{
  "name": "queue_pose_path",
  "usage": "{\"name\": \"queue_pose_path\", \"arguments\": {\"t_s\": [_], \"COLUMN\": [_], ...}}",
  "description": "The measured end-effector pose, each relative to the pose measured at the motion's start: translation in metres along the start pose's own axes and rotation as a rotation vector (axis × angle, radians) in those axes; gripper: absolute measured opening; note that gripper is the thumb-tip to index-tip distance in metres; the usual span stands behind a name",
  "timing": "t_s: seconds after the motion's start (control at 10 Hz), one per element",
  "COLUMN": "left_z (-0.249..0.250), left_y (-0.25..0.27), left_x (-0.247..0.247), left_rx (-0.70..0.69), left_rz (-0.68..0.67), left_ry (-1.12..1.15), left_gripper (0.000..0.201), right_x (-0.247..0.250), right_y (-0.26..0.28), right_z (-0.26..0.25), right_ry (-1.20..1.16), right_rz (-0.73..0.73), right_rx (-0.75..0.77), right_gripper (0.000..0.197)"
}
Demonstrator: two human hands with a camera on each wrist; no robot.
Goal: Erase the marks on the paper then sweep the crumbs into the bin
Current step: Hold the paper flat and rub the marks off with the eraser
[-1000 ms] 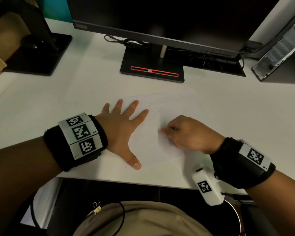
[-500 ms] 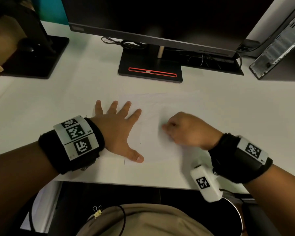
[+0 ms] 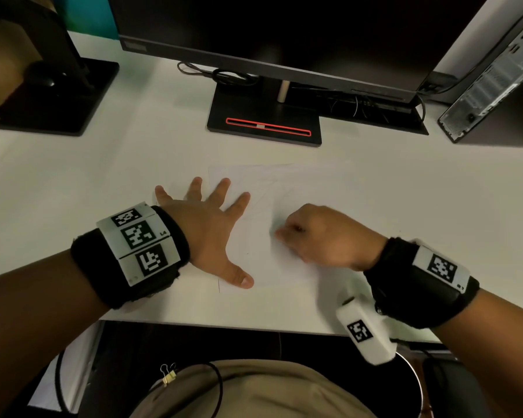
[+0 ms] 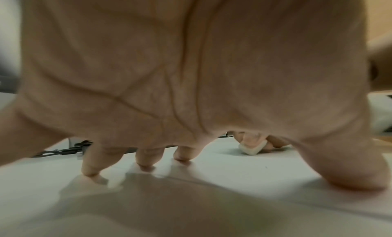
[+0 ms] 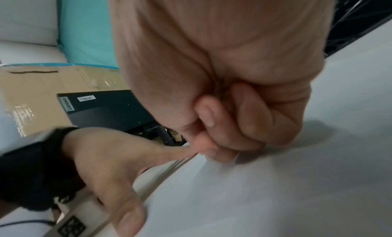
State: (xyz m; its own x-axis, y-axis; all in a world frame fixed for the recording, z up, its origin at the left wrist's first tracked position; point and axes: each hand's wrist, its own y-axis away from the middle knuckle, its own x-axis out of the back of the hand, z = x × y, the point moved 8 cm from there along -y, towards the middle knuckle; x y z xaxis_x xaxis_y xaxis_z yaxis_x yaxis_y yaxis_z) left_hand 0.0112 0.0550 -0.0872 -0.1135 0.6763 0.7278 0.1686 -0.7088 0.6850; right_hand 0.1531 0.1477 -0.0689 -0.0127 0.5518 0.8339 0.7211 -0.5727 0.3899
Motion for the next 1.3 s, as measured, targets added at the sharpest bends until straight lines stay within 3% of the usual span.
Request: {"name": "queue_pose_path", "arguments": {"t_s": [0.2,0.3,0.5,0.6,0.7,0.8,0.9,1.1,1.2,1.3], "left_z": [0.001,0.002,0.002,0.002,0.002,0.002,0.002,0.003,0.003,0.003], "left_y": [0.001,0.0,0.0,0.0,0.0,0.001,0.0,0.0,-0.001,0.0], "left_x": [-0.001,-0.002,-0.002,-0.002,-0.002,-0.002,-0.003,-0.003,-0.004,-0.004], "left_rx": [-0.019,-0.026,-0.027,-0.03,-0.033,-0.029,-0.031,-0.029,-0.029,-0.031], "left_rz": [-0.025,-0.024,-0.028,-0.026,-0.027,-0.03,-0.03,-0.025,-0.022,-0.019], "left_ry": [0.033,0.037,0.034,0.034,0.035,0.036,0.034,0.035,0.035,0.03], "left_gripper": [0.144,0.144,0.145,0.145,0.145,0.145,0.145,0.145,0.144,0.145], "right_x": [0.018,-0.003,0.02,0.001,0.019,0.021,-0.003,0.023,-0.006,0.008], "right_y": [-0.001,0.004,-0.008,-0.004,-0.011,-0.01,-0.004,-0.013,-0.004,-0.013], "right_z": [0.02,0.003,0.019,0.001,0.018,0.014,-0.005,0.007,-0.018,-0.001], "right_ry": [-0.069,-0.014,-0.054,0.017,-0.046,-0.039,0.034,0.017,0.054,0.023], "right_rz": [0.079,-0.027,0.088,-0.001,0.071,0.086,-0.043,0.072,-0.056,-0.024], "right_rx": [-0.082,0.007,-0.067,0.027,-0.062,-0.06,0.047,-0.048,0.074,-0.008], "right_gripper": [0.05,0.051,0.05,0.051,0.052,0.051,0.051,0.049,0.049,0.05]}}
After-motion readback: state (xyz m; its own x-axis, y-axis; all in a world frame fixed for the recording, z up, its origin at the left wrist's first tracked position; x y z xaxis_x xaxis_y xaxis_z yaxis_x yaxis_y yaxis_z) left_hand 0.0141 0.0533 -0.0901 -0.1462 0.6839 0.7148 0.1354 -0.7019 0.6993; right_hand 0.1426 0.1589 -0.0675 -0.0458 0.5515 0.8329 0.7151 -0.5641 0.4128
